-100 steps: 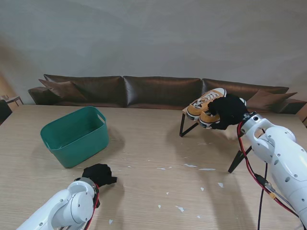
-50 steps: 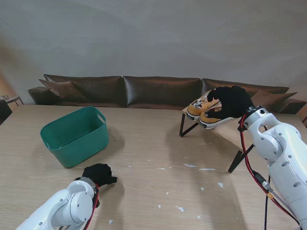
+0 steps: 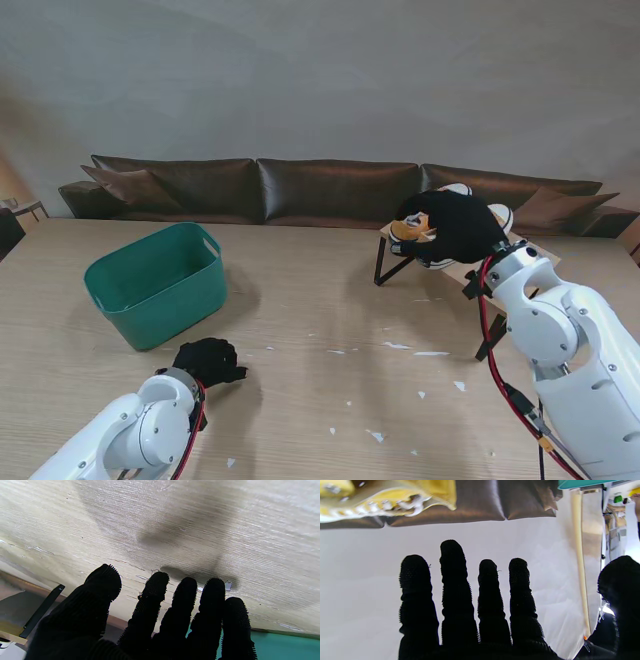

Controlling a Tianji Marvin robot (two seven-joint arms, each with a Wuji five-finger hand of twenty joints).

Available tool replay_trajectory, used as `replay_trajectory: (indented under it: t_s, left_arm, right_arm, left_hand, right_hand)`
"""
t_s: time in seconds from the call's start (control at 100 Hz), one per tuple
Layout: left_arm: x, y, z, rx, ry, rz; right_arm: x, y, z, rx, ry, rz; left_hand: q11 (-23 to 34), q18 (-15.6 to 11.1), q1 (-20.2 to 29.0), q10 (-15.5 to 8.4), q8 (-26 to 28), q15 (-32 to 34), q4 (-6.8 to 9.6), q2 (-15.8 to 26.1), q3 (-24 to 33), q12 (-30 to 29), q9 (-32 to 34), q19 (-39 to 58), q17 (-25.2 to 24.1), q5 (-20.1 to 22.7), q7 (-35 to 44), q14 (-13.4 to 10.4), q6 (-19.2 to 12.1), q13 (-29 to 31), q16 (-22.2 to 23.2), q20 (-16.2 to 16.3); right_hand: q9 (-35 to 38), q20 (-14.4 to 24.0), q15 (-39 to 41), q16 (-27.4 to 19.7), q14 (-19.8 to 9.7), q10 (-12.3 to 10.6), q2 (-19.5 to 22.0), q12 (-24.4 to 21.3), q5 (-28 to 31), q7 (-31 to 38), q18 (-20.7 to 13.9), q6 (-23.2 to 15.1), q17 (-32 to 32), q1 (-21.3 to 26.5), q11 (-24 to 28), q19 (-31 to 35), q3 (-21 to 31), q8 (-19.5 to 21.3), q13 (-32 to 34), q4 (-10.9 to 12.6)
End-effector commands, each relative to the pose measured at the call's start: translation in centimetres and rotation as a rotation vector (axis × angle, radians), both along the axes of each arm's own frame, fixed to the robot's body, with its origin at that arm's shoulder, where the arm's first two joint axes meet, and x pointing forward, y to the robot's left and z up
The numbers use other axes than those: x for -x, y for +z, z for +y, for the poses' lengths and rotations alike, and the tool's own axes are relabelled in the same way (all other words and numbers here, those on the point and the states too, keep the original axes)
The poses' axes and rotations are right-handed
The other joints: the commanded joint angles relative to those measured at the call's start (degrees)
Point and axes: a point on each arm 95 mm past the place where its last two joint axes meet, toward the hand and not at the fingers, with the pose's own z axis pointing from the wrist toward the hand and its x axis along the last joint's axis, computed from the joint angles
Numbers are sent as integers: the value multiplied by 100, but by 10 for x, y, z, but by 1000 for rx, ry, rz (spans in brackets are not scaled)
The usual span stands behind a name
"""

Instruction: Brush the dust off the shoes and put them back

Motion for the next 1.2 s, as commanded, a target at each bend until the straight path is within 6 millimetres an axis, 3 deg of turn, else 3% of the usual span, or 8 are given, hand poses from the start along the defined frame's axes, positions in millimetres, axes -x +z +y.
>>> replay_trajectory:
  t_s: [0.0, 0.38, 0.58, 0.88, 1.19]
  left_arm:
    - [4, -5, -1, 2, -10, 28]
    - [-5, 19, -5, 59, -56, -65]
    - [-9, 28, -9, 106, -79, -120]
    - [-10, 43, -15, 204, -119, -206]
    - [-8, 43, -25, 358, -141, -260]
  right_arm:
    - [10, -13, 13, 5, 27, 37]
    - [50, -37, 40, -194, 92, 170]
    - [65, -56, 49, -256, 104, 239]
    - [75, -88, 54, -365, 80, 287]
    - [76, -123, 51, -436, 17, 304]
  left_hand:
    - [-268, -228, -44, -105, 5, -608, 154, 56, -71, -229, -148, -26, -123, -60, -11, -94, -48, -208, -328, 0]
    - [-392, -213, -41, -148, -25, -880, 154, 45, -90, -438, -261, -352, -218, -121, -52, -111, -79, -348, -473, -124]
    - [-568, -274, 1, -199, -159, -1375, 159, 20, -158, -830, -472, -1229, -321, -286, -244, -214, -109, -552, -818, -485]
    - [-753, -509, 20, -397, -540, -2013, 153, -86, -183, -1367, -842, -2554, -387, -710, -643, -497, -171, -894, -1329, -986]
    - [-866, -735, 10, -607, -864, -2378, 141, -308, -178, -1739, -1213, -3698, -180, -1090, -853, -883, -287, -1179, -1768, -1371]
  right_hand:
    - [-88, -87, -150, -70, 125, 140, 170, -103, -179, -174, 246, -60, -1047, 54, -137, -162, -95, -68, -219, 159]
    - [-202, -619, -910, -549, 252, 255, 156, -436, -373, -653, 266, -41, -1338, 109, -600, -886, 300, -367, -603, 173]
    - [-228, -777, -1062, -666, 267, 256, 178, -503, -447, -731, 200, -4, -1449, 117, -676, -1074, 356, -442, -720, 173]
    - [-319, -895, -1143, -732, 245, 205, 103, -529, -489, -795, 96, -42, -1629, 175, -718, -1244, 412, -507, -857, 169]
    - [-358, -923, -1179, -760, 90, 138, 5, -537, -487, -832, -89, -120, -1794, 234, -745, -1364, 448, -545, -944, 163]
